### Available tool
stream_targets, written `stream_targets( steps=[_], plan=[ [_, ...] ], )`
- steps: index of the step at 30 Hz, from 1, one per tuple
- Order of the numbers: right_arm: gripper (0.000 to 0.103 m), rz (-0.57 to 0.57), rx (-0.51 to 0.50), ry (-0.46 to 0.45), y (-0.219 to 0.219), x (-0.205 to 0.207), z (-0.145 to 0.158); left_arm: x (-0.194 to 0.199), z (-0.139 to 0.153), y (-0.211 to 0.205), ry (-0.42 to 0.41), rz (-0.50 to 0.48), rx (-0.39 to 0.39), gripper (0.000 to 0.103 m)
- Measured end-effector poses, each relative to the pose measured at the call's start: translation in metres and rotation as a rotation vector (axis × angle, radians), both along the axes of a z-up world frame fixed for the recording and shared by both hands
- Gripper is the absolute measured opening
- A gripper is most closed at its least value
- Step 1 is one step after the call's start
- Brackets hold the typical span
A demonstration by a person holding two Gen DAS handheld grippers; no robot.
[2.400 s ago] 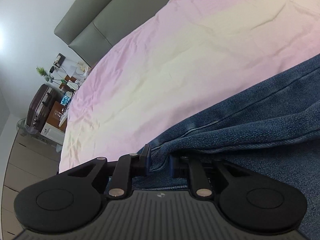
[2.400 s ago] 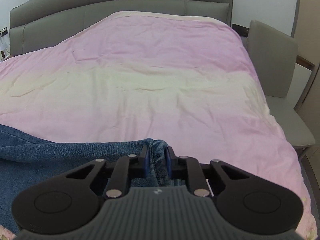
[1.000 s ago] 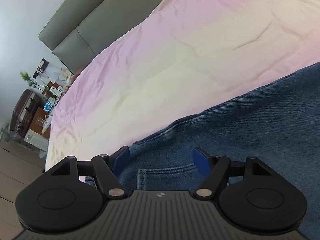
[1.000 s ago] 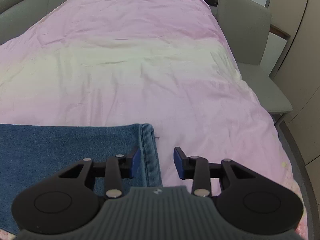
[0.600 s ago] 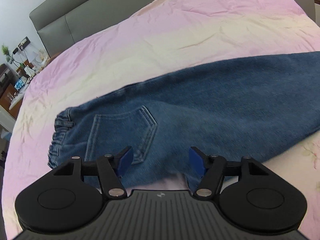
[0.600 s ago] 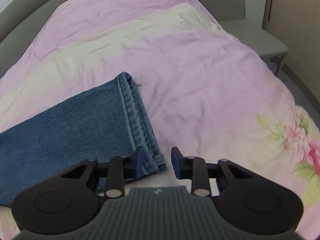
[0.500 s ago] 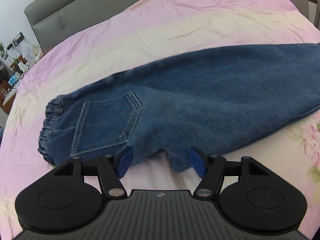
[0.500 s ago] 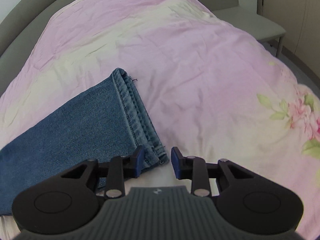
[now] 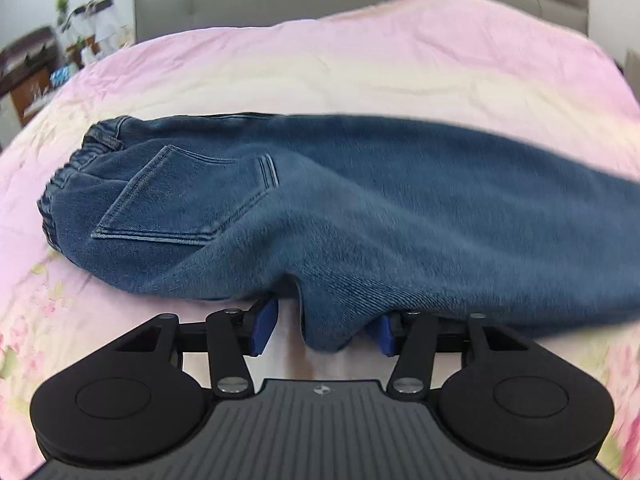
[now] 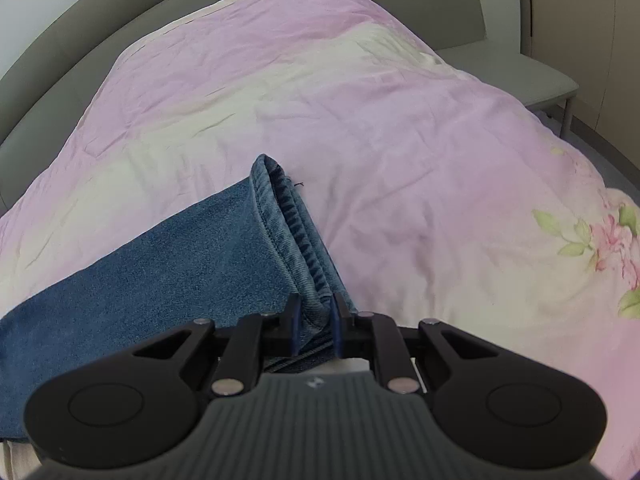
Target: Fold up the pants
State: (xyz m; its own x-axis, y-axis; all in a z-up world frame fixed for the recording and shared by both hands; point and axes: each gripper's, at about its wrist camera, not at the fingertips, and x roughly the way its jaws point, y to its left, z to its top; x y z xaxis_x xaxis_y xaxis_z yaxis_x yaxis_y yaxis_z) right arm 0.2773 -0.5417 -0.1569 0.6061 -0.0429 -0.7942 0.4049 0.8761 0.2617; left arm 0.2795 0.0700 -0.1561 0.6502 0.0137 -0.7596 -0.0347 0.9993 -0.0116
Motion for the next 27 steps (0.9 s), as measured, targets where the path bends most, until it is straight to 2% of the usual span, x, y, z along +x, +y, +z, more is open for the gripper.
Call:
stream_targets(
  steps=[2, 5, 10, 11, 12, 13, 14, 16, 17, 22, 24, 27],
  plan=[
    [0.011, 0.001, -0.001, 0.015, -0.001, 0.001, 0.000, 0.004, 0.008, 0.008, -0.008, 0.047, -0.097, 0.049],
    [0.011, 0.000, -0.009, 0.029, -0.001, 0.003, -0.002, 0.004, 0.009, 0.017, 0.005, 0.153, -0.231, 0.049],
    [0.011, -0.014, -0.001, 0.039, -0.001, 0.003, -0.007, 0.010, -0.012, 0.036, 0.077, 0.357, -0.467, 0.048],
    [0.011, -0.012, 0.000, 0.039, -0.001, 0.003, -0.006, 0.009, -0.012, 0.039, 0.080, 0.382, -0.508, 0.045],
    [0.011, -0.009, -0.001, 0.038, -0.001, 0.002, -0.005, 0.009, -0.010, 0.041, 0.080, 0.395, -0.527, 0.043],
    [0.011, -0.003, -0.003, 0.036, -0.001, 0.003, -0.003, 0.009, -0.006, 0.043, 0.073, 0.404, -0.536, 0.037],
    [0.011, 0.003, -0.006, 0.033, -0.001, 0.003, -0.002, 0.009, -0.002, 0.044, 0.076, 0.410, -0.522, 0.030],
    [0.011, 0.010, -0.018, 0.032, 0.000, 0.003, 0.000, 0.011, 0.004, 0.041, 0.105, 0.411, -0.465, 0.025],
    [0.011, 0.010, -0.023, 0.033, 0.000, 0.004, 0.001, 0.014, 0.008, 0.035, 0.130, 0.390, -0.404, 0.022],
    [0.010, 0.021, -0.062, -0.014, 0.006, -0.001, 0.022, 0.012, 0.043, 0.019, 0.159, 0.259, -0.192, 0.016],
    [0.009, 0.031, -0.090, -0.012, 0.007, 0.001, 0.024, 0.014, 0.035, 0.015, 0.215, 0.226, -0.143, 0.017],
    [0.008, 0.021, -0.094, 0.048, 0.005, 0.005, 0.006, 0.017, 0.014, 0.009, 0.314, 0.200, -0.075, 0.017]
  ],
)
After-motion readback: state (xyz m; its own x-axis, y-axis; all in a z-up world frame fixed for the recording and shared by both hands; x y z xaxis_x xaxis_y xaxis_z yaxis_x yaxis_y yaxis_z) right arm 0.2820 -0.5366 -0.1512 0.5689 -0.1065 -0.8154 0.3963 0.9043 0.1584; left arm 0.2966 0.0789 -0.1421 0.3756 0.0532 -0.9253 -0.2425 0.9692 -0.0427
